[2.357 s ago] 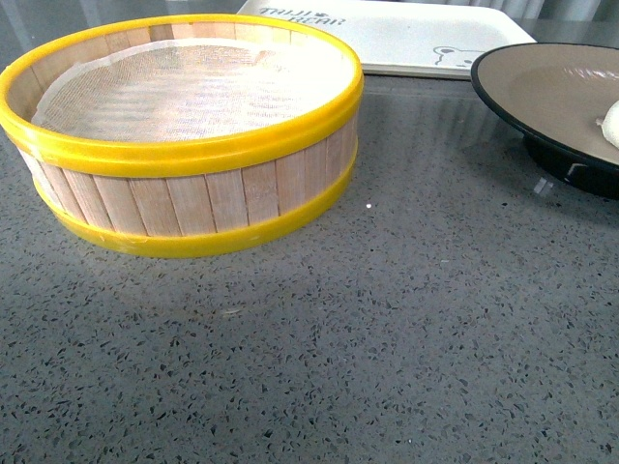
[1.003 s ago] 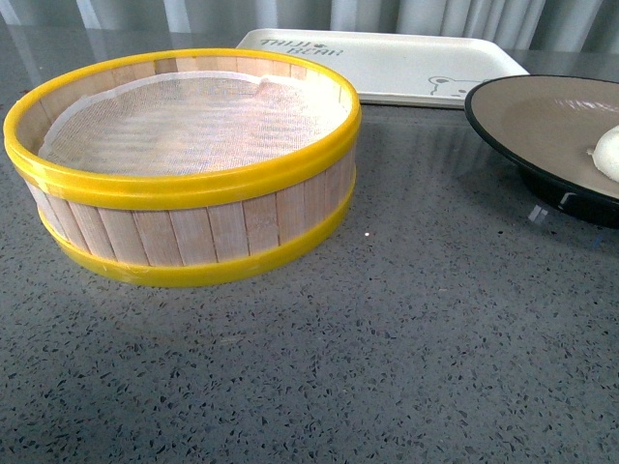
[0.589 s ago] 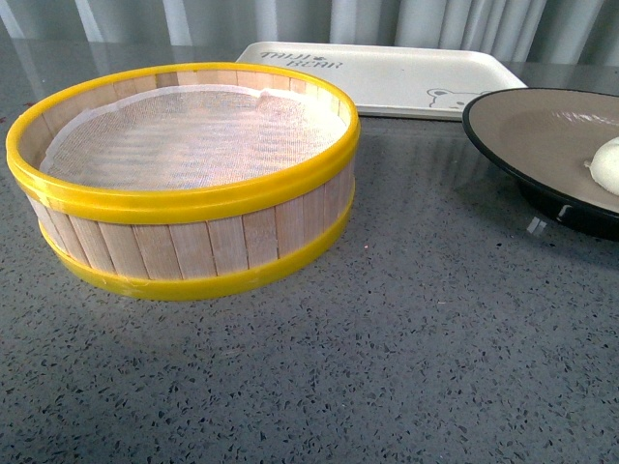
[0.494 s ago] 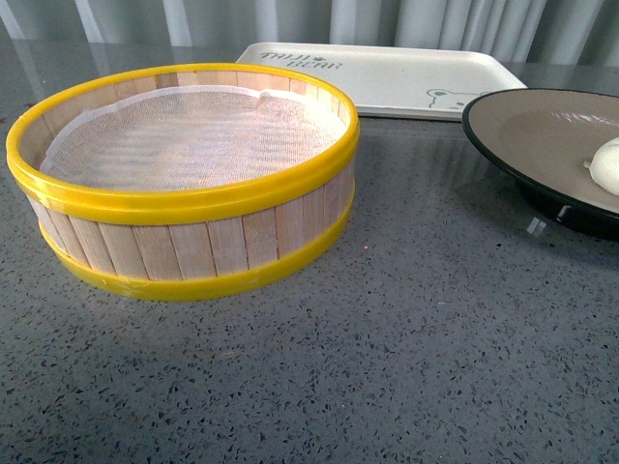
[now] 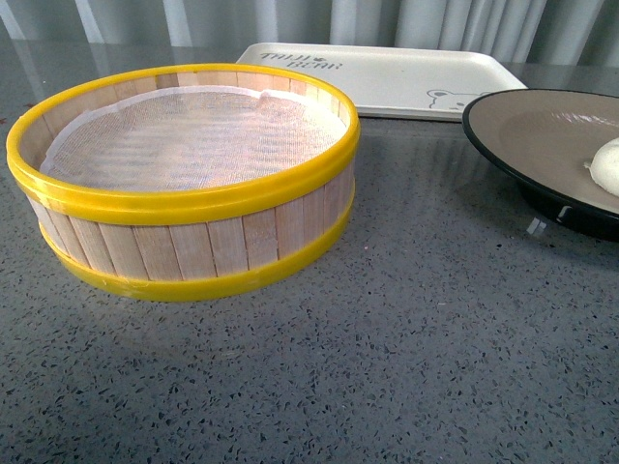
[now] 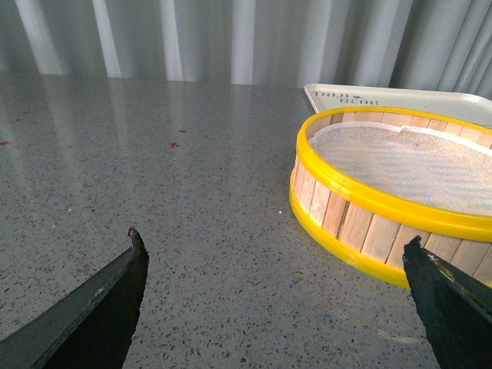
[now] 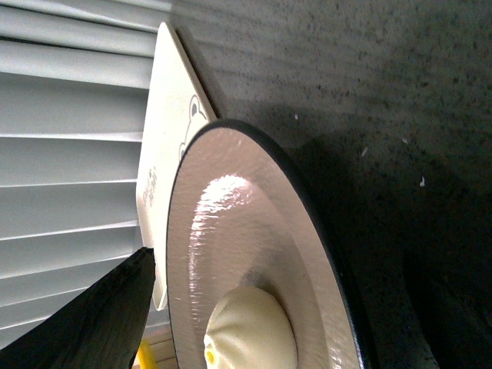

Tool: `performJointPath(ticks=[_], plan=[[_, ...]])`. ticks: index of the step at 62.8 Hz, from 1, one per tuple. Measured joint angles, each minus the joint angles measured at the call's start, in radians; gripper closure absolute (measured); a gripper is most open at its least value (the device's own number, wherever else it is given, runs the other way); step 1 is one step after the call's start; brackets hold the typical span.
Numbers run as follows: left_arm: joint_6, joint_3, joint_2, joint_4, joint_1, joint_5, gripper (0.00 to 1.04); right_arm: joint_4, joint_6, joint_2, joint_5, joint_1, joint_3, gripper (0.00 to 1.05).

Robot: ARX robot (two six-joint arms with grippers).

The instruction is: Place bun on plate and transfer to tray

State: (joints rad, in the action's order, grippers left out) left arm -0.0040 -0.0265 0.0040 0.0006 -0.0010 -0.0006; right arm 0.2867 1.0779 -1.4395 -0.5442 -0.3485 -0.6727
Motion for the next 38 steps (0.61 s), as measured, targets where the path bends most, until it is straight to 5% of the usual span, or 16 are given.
performJointPath(ticks=[18, 38], plan=[[0.000, 0.000, 0.000, 0.000, 0.000, 0.000, 0.07, 0.023, 0.051, -0.012, -0.012, 0.030, 0.039, 0.10], [0.000, 0.000, 0.000, 0.000, 0.000, 0.000, 0.07, 0.027, 0.063, 0.013, -0.027, 0.031, 0.064, 0.67]])
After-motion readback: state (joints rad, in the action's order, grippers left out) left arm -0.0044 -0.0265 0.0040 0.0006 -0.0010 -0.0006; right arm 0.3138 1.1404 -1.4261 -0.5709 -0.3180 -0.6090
